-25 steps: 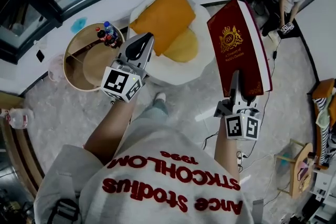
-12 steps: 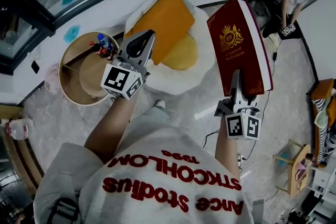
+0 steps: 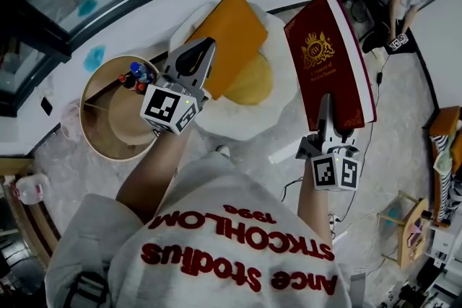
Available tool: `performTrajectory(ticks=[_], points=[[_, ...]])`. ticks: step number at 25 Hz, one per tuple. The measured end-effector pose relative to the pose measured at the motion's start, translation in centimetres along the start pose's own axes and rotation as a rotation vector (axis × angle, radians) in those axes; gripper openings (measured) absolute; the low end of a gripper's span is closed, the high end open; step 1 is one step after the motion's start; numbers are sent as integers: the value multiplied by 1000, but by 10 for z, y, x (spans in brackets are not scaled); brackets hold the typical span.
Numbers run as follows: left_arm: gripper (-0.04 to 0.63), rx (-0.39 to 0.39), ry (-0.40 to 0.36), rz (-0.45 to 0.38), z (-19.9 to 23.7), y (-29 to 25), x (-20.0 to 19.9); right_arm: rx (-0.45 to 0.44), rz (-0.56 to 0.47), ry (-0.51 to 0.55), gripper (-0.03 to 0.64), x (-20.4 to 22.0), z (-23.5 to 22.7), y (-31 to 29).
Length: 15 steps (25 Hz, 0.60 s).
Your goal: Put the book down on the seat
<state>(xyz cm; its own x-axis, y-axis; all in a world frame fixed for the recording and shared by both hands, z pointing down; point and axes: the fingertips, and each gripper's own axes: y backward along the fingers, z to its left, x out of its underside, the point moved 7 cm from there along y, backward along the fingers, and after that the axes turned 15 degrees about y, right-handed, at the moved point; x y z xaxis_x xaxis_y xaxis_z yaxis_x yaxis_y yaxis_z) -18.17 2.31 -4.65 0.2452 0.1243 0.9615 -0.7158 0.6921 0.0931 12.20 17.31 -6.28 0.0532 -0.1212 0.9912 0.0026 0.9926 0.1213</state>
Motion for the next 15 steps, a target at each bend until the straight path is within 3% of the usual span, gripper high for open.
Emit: performTrajectory(ticks=[15], points=[[15, -17, -25, 32, 24, -20, 4, -48, -5, -34, 258, 15, 6, -45]])
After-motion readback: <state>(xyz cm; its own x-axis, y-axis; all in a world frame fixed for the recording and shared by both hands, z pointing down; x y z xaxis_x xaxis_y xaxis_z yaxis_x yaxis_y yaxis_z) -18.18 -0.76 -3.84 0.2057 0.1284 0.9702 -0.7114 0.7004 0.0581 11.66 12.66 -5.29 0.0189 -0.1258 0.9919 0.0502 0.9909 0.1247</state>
